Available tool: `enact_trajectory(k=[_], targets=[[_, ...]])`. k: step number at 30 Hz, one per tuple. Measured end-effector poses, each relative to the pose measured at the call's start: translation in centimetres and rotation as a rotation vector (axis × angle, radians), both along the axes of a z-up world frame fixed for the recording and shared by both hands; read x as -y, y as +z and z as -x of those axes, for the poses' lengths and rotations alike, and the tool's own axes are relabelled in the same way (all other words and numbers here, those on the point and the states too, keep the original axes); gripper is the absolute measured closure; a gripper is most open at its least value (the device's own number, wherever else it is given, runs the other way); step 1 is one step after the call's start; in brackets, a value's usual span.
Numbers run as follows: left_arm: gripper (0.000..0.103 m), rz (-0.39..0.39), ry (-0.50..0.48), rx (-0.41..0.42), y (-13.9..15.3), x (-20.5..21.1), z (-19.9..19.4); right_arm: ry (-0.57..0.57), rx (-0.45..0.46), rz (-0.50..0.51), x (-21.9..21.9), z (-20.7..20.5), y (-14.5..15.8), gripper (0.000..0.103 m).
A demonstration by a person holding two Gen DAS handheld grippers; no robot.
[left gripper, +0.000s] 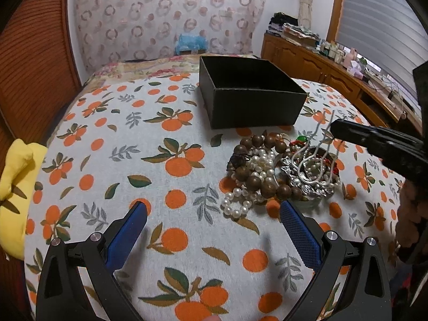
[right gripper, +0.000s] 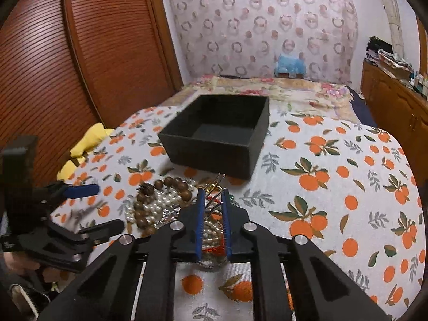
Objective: Organize jewelry
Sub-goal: 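Reach into the pile and grasp the silver hairpins with the right tool, then grasp the brown bead bracelet with the left tool while the right tool holds the hairpins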
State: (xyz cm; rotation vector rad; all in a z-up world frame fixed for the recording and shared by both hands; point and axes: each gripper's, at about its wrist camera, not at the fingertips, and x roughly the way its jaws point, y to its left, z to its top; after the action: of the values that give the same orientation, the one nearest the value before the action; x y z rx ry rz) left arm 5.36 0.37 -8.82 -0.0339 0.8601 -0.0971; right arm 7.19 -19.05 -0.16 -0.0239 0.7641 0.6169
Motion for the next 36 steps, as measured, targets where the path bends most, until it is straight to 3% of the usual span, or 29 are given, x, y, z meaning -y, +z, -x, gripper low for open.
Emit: enact_trajectory(k=[8, 9, 14, 17, 19, 27, 31, 33, 34, 36], targets=[[0.008, 0.062, -0.034, 0.024, 1.3, -0.4, -1.5, 0.055, 0.017, -0.060, -0.3, 0.9, 1.8, 0.100], [0.011, 0.080, -0.043, 0.024, 1.4, -0.5, -1.7, 0.059, 0.023, -0.063, -0.3, 1.0, 2.0, 0.101], [0.045, 0.100, -0.082, -0.021, 1.1, 0.0, -3.5, 0.067, 0.056, -0.055, -0.3, 1.5, 3.1, 0.101], [0.058, 0.111, -0.099, -0.042, 0.8, 0.3, -4.5, 0.060, 0.067, -0.056, 0.2, 1.5, 3.6, 0.101], [0.063, 0.117, -0.106, -0.050, 0.6, 0.3, -5.0, 0.053, 0.075, -0.058, 0.5, 1.5, 3.9, 0.101], [0.063, 0.178, -0.108, -0.097, -0.2, -0.1, -6.9, 0.039, 0.084, -0.056, 1.4, 1.6, 4.0, 0.101], [0.064, 0.156, -0.139, -0.111, -0.4, 0.6, -7.4, 0.033, 0.081, -0.053, 1.8, 1.5, 3.7, 0.101], [0.074, 0.152, -0.153, -0.113, -0.4, 0.9, -7.4, 0.028, 0.081, -0.053, 2.1, 1.4, 3.6, 0.101], [0.086, 0.150, -0.157, -0.117, -0.4, 1.0, -7.4, 0.026, 0.079, -0.053, 2.2, 1.4, 3.5, 0.101], [0.089, 0.122, -0.157, -0.105, 0.0, 1.4, -7.1, 0.022, 0.076, -0.053, 2.4, 1.5, 3.3, 0.101]])
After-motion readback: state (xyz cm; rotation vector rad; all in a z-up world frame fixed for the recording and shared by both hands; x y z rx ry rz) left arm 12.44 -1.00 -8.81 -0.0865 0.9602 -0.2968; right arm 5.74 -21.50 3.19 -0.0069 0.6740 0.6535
